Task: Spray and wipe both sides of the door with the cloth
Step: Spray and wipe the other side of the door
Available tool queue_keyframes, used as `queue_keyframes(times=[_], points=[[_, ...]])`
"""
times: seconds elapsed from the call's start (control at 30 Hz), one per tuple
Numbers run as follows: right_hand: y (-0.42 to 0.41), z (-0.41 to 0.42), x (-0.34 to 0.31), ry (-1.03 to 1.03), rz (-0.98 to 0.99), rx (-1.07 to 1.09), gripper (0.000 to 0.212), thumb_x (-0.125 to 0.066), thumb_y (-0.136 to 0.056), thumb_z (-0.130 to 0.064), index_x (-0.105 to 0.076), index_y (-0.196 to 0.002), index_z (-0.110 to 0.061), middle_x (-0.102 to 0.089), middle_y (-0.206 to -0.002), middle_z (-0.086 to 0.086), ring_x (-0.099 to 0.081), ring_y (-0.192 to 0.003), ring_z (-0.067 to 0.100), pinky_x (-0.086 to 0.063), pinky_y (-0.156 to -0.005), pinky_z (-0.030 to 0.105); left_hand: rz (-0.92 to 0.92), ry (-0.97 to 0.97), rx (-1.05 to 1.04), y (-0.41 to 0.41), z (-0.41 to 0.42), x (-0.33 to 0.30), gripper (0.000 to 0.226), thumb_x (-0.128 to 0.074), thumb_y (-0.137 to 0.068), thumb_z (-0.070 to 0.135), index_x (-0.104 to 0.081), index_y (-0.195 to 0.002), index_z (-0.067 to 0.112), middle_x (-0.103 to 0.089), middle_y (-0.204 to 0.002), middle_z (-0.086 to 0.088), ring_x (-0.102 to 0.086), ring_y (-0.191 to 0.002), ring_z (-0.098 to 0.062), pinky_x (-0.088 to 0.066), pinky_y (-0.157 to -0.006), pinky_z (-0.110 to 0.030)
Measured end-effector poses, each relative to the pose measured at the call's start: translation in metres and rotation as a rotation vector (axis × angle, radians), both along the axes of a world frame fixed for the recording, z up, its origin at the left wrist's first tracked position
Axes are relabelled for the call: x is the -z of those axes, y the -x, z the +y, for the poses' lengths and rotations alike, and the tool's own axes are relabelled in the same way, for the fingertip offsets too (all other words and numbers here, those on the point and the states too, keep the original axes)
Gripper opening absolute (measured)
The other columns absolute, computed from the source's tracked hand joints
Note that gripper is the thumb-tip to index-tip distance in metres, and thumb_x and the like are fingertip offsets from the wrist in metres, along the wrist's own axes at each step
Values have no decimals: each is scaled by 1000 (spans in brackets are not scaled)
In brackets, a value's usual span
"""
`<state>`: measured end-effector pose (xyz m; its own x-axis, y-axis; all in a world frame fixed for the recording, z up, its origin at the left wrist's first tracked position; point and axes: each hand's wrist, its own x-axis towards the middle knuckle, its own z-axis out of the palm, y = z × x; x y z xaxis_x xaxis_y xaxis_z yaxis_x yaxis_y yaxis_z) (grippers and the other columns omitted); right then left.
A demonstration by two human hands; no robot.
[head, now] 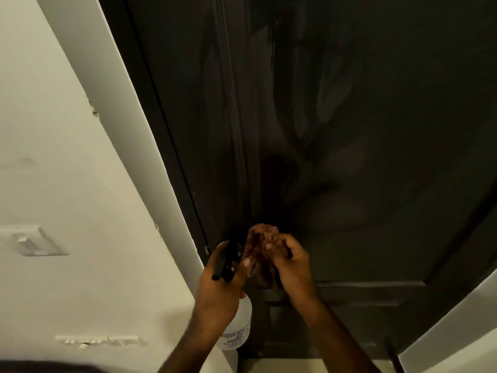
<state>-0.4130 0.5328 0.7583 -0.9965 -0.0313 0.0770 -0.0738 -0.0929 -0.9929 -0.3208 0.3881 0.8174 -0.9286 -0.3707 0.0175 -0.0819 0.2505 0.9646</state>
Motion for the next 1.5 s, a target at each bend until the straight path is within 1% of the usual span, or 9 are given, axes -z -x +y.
queue_keyframes(times=[0.13,0.33,0.5,0.63,0.73,0.9,1.03,1.17,1.5], points=[[-20,-14,-15,17,8,-408,22,-70,-99,-24,-70,-121,-17,-78,-116,6,-74,-112,23,-62,-95,40,82,-43,-67,-9,-1,8,17,-65,-101,19,-68,-118,21,-80,-86,4,-77,-70,-8,-57,-54,-16],[-22,-33,-5,84,-156,-509,38,-60,-97,-35,-62,-129,-15,-76,-121,6,-72,-115,22,-58,-93,31,-18,-97,-148,-29,-15,19,32,-71,-85,41,-72,-108,18,-80,-75,3,-74,-58,-12,-58,-55,-16],[-29,-58,13,-111,-249,-512,39,-36,-102,-71,-60,-127,-52,-66,-124,-19,-64,-118,7,-48,-112,36,-158,-79,-276,-44,-31,36,21,-77,-88,36,-70,-104,23,-78,-79,-14,-72,-52,-21,-59,-53,-29],[-14,-68,32,-290,-166,-264,35,-52,-96,-61,-62,-113,-32,-70,-105,-9,-70,-105,19,-56,-88,30,-327,-54,-290,-50,-45,44,20,-77,-94,21,-58,-97,22,-77,-84,-19,-77,-63,-30,-64,-61,-37],[0,-74,40,-533,-30,-193,35,-65,-102,-38,-57,-133,-24,-69,-113,-7,-71,-110,21,-42,-70,9,-326,-7,-294,-63,-48,47,22,-77,-94,24,-66,-103,7,-77,-88,-24,-76,-63,-29,-65,-62,-39],[8,-86,39,-662,101,-377,50,-59,-107,-32,-47,-155,-32,-59,-148,6,-58,-135,24,-42,-96,17,-399,-78,-334,-66,-53,55,38,-74,-95,32,-64,-123,7,-77,-101,-23,-76,-69,-30,-62,-58,-30],[13,-89,43,-755,129,-476,56,-62,-105,-31,-42,-158,-36,-54,-154,10,-54,-140,26,-47,-108,32,-278,-3,-348,-82,-44,52,17,-72,-96,17,-67,-98,1,-72,-72,-18,-68,-52,-26,-56,-44,-21],[17,-91,45,-852,165,-494,54,-55,-108,-30,-37,-159,-38,-55,-152,10,-56,-137,29,-51,-110,42,-382,-126,-354,-77,-56,54,16,-70,-99,18,-62,-108,7,-74,-108,-29,-76,-93,-44,-65,-86,-48],[9,-88,62,-428,88,-361,37,-65,-103,-28,-53,-131,-49,-65,-114,-25,-66,-106,-2,-59,-97,32,-287,-72,-381,-83,-59,55,46,-78,-90,37,-67,-128,14,-79,-100,-14,-79,-68,-28,-66,-59,-34]])
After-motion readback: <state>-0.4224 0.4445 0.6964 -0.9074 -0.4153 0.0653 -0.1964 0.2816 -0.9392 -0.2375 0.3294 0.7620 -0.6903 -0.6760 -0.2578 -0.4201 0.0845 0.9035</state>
